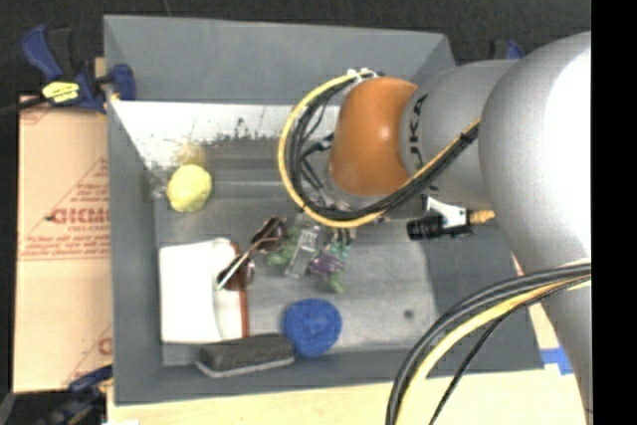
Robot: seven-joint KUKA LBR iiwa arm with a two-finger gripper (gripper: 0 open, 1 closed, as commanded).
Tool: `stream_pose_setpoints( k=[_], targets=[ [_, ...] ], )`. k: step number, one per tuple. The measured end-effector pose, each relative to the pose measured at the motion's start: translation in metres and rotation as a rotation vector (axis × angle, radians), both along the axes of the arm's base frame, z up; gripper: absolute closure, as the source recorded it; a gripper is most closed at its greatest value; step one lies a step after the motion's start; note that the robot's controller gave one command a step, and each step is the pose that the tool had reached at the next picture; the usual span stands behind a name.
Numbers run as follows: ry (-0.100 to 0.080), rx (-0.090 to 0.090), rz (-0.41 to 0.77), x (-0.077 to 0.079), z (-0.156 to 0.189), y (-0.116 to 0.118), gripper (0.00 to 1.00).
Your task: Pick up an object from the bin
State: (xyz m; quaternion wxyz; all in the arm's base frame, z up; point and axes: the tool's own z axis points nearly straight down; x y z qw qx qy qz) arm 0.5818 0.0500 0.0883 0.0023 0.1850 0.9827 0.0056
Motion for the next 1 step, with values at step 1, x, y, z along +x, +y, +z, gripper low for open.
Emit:
stream_pose_setpoints(
  k=[1],
  targets=[
    [-0.003,0.0,0.0,0.0006,0.0119,-0.0004,1.0]
  ],
)
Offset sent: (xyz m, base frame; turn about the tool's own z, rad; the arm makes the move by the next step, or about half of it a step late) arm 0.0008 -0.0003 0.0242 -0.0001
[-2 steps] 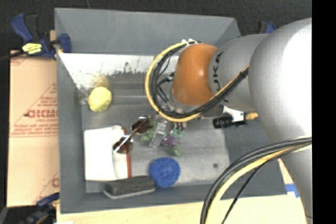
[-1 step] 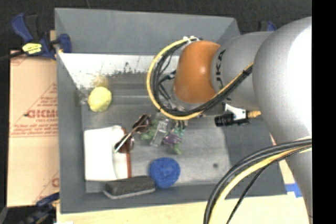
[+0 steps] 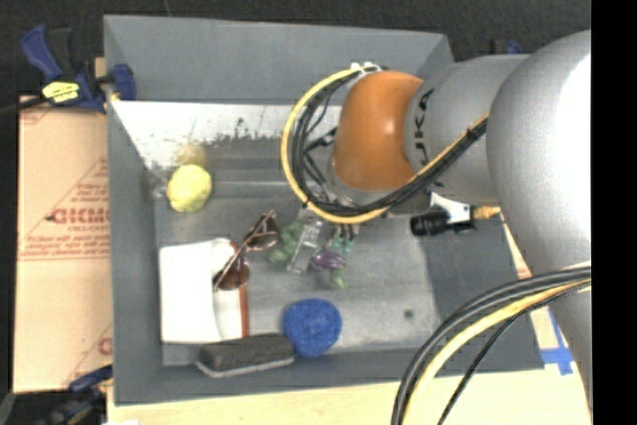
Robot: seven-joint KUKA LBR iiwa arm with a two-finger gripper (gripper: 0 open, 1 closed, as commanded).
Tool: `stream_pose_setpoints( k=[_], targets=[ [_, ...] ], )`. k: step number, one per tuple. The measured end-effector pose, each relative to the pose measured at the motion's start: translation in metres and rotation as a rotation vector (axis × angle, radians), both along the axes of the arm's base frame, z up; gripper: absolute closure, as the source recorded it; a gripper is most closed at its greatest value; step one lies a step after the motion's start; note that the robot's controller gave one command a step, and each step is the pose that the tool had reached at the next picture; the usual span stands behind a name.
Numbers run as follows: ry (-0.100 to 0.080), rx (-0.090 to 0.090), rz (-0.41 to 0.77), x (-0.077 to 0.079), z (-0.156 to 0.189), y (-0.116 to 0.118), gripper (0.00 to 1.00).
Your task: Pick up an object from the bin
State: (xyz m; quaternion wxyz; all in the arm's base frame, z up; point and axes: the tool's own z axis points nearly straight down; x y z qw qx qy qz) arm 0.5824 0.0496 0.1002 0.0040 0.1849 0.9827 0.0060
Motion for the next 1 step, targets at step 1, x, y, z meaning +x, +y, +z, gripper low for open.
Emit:
stream_pose_setpoints(
  k=[1],
  targets=[
    [-0.004,0.0,0.0,0.0006,0.0067,-0.0002,1.0]
  ],
)
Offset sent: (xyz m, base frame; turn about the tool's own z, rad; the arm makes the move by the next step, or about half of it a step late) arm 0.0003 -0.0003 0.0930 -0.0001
